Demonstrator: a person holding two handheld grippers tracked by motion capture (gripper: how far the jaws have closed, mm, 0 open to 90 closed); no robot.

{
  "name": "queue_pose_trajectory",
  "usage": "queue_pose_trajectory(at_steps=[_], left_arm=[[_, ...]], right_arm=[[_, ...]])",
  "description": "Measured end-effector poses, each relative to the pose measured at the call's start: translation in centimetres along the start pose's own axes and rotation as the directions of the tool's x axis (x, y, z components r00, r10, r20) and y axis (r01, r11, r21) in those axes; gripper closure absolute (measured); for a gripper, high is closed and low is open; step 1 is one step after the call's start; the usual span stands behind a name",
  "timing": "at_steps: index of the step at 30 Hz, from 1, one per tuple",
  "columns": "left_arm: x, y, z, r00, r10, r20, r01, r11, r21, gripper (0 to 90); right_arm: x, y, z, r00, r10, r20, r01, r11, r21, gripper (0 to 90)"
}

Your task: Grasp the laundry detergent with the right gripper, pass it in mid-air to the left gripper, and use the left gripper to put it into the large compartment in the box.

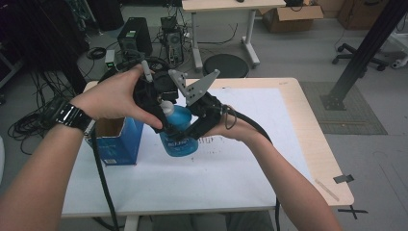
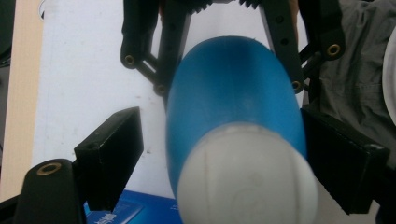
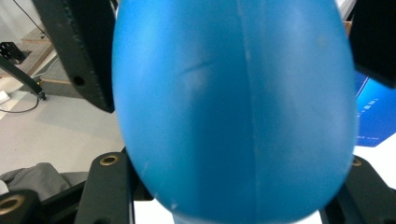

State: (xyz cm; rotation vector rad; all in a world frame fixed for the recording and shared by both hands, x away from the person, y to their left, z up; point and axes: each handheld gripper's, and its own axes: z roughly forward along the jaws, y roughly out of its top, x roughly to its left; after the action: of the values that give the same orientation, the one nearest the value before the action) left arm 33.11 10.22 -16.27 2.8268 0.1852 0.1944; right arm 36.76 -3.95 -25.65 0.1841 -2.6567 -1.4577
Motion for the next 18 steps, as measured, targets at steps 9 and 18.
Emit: queue_pose_trajectory(at_steps=[9, 18], left_arm=[[0.11, 0.01, 0.07, 1.0000, -0.006, -0.001, 0.006, 1.0000, 0.002, 21.4], [0.09, 0.08, 0.13, 1.0000, -0.003, 0.002, 0.003, 1.0000, 0.007, 26.5]], right_arm=[[-0.12, -0.01, -0.10, 1.0000, -0.001, 0.004, 0.001, 1.000, -0.001, 41.7], [-0.20, -0.23, -0.14, 0.9999, 0.008, 0.007, -0.008, 1.000, -0.003, 41.8]])
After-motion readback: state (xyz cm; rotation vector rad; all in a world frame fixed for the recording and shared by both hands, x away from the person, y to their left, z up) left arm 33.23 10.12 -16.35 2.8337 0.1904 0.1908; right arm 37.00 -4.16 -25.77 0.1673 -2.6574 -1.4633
